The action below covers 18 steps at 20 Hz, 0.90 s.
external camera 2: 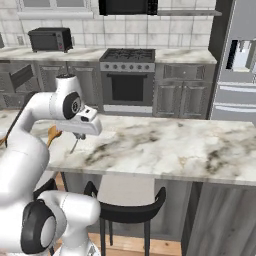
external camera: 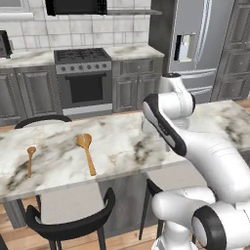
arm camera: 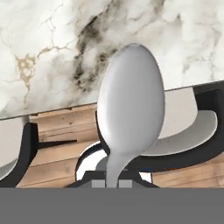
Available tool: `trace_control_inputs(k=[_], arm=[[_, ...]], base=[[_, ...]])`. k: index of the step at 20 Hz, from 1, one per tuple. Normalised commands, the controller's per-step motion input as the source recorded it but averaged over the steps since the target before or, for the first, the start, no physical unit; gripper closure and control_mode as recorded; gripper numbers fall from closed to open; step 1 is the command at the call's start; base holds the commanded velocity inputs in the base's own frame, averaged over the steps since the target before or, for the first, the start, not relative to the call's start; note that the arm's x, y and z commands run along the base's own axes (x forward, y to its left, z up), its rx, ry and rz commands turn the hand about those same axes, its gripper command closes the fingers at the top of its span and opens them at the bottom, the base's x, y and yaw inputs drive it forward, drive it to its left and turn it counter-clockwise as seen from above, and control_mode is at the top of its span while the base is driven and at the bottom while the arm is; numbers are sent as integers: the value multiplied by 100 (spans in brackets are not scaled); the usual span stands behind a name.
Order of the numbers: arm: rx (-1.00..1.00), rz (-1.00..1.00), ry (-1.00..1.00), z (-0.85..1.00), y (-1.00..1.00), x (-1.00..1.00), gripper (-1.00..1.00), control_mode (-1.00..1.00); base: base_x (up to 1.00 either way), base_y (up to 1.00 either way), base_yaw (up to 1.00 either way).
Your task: Pick up the metallic utensils from the counter and place them in the open drawer. Make sure not to pick up any wooden utensils.
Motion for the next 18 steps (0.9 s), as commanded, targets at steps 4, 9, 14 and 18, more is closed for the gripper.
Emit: trace_control_inputs(k=[4,9,14,18], arm=[[0,4,-2,81,0,-100,100,-100],[0,10,-4,39,0,-100,100,-100],[3,23,-5,0,-8,-92,100,-100],[0,11,0,0,0,-22,100,-100]], base=[[0,0,0],[0,0,0],[0,0,0],[0,0,0]])
